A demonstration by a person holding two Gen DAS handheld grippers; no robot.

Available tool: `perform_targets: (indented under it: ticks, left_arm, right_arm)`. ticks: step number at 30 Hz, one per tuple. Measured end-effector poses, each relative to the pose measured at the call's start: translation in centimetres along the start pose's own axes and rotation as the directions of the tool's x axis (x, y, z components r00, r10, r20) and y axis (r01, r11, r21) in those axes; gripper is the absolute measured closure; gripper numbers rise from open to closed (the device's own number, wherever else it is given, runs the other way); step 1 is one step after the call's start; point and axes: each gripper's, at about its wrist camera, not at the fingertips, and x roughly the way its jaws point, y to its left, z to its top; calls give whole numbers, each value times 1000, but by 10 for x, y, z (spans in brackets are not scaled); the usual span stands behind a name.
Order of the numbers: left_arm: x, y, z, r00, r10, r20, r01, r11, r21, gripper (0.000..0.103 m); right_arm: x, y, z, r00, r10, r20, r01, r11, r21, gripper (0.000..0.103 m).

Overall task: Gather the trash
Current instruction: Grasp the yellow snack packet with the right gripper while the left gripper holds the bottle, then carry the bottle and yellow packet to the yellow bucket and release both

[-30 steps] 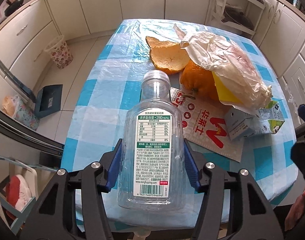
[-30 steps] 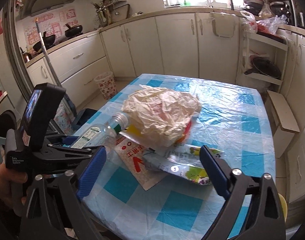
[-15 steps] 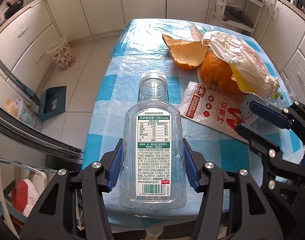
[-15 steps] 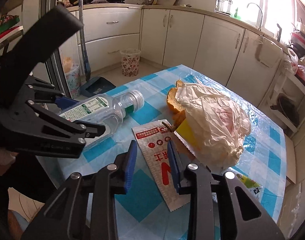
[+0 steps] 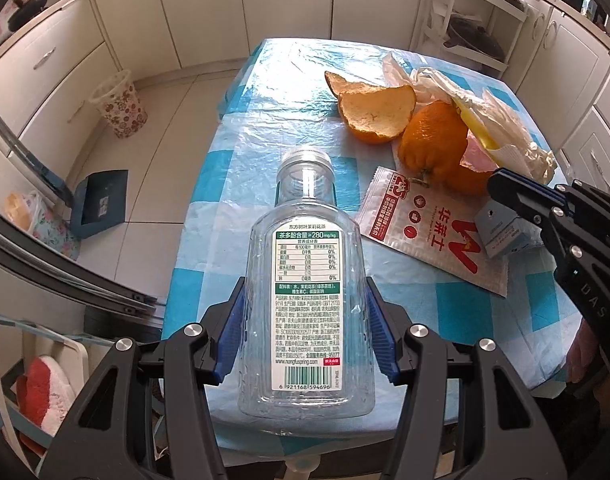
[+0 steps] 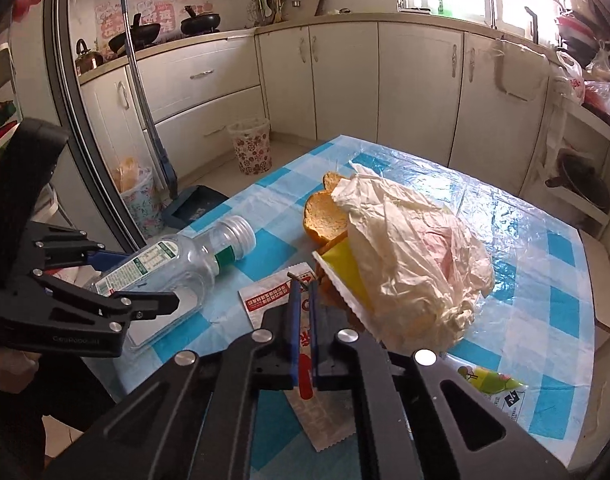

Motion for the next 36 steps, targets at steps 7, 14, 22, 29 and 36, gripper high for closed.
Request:
perform_targets:
  ticks: [7, 14, 22, 29, 36]
  left_arm:
    - [0, 0, 0, 1000, -1, 0, 1, 1000, -1, 50]
    - [0, -2, 1, 1000, -3, -1, 3, 1000, -1, 50]
    - [0, -2, 2, 1000, -7, -2, 7, 1000, -1, 50]
    - [1, -3, 3, 1000, -6, -1, 6, 1000, 5, 50]
    - [3, -7, 3, 1000, -2, -1, 2, 1000, 11, 50]
  right_arm:
    - [-3, 0, 2, 999, 47, 9, -47, 999, 14, 98]
    - [-25, 15, 8, 993, 16, 119, -6, 996, -84, 54]
    - [-27, 9, 11, 992, -35, 124, 49, 993, -108, 55]
    - [-18, -2, 8, 991, -118, 58, 125, 982, -141, 66]
    - [0, -6, 4, 991, -137, -7, 135, 980, -146, 99]
